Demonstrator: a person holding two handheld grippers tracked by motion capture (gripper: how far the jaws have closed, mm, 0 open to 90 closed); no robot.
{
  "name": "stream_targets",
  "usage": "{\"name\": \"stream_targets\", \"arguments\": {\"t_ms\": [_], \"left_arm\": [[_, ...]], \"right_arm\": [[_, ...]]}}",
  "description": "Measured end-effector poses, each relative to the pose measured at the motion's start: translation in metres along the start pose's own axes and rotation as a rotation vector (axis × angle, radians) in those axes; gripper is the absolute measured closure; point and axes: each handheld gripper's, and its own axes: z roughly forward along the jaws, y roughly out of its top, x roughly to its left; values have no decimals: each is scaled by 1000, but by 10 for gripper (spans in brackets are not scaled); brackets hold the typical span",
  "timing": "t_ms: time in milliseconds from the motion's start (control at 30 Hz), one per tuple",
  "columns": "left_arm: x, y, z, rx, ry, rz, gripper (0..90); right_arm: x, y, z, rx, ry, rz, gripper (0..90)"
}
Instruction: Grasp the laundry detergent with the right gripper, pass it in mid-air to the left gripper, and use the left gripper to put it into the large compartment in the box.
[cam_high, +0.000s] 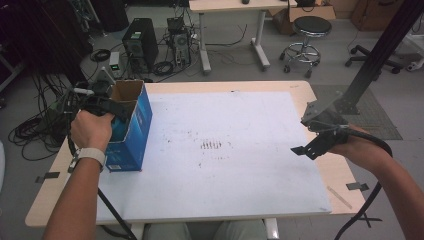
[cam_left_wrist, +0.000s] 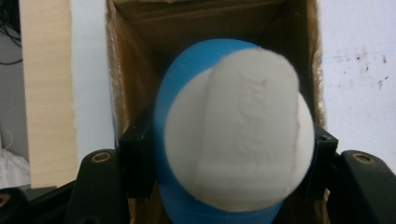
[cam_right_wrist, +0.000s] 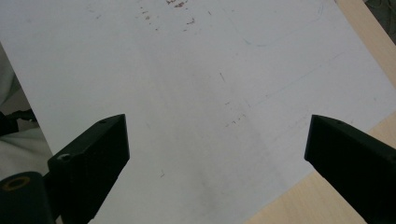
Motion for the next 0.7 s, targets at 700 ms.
{"name": "stream_targets", "arguments": {"t_ms": [700], "left_arm": [[1,-1,19,34,-1,10,379]], "right_arm": [[-1,-2,8,12,10,9,64]]}}
